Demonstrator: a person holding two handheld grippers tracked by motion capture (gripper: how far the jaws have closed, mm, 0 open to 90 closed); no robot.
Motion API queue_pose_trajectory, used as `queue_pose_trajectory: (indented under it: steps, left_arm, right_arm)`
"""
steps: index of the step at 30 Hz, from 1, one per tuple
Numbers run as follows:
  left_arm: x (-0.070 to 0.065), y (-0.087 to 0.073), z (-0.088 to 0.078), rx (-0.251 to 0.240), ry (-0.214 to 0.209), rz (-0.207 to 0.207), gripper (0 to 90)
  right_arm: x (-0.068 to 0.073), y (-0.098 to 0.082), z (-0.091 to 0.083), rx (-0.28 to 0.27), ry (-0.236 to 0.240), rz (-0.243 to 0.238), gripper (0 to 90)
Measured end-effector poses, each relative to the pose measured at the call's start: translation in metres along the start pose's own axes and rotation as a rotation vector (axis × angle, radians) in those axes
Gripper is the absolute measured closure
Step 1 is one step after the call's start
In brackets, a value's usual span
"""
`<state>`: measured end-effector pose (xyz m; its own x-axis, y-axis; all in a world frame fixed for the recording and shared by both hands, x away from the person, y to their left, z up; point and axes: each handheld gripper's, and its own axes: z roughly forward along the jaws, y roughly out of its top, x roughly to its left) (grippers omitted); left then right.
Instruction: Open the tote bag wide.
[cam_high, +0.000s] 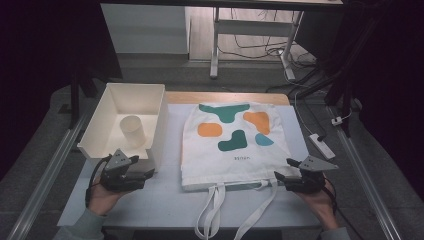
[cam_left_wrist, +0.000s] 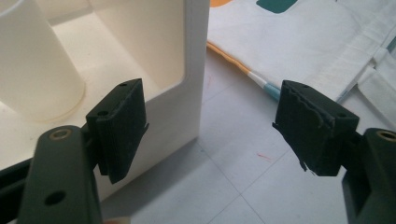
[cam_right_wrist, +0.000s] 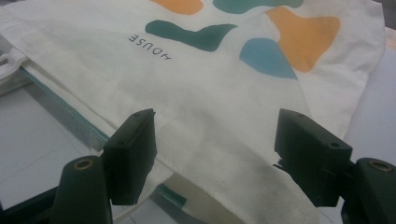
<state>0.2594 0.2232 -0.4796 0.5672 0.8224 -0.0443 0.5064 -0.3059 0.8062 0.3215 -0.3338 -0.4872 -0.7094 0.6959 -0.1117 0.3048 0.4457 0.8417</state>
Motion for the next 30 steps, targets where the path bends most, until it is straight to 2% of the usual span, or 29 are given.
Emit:
queue_pose_trajectory:
  steps: [7, 23, 26, 30]
  left_arm:
    - [0.000, -0.001, -0.004, -0.013, 0.002, -0.006, 25.7]
    - [-0.001, -0.002, -0.005, -0.008, -0.004, -0.004, 26.6]
    - [-0.006, -0.005, -0.011, -0.009, -0.014, -0.007, 26.9]
    - [-0.017, -0.010, -0.019, -0.016, -0.039, 0.010, 27.8]
  right_arm:
    - [0.000, 0.000, 0.000, 0.001, -0.002, -0.004, 29.5]
    - [0.003, 0.001, 0.001, 0.006, -0.002, -0.019, 29.8]
    - [0.002, 0.001, 0.000, 0.006, -0.002, -0.021, 29.8]
    - [0.002, 0.001, 0.000, 0.004, 0.000, -0.021, 29.8]
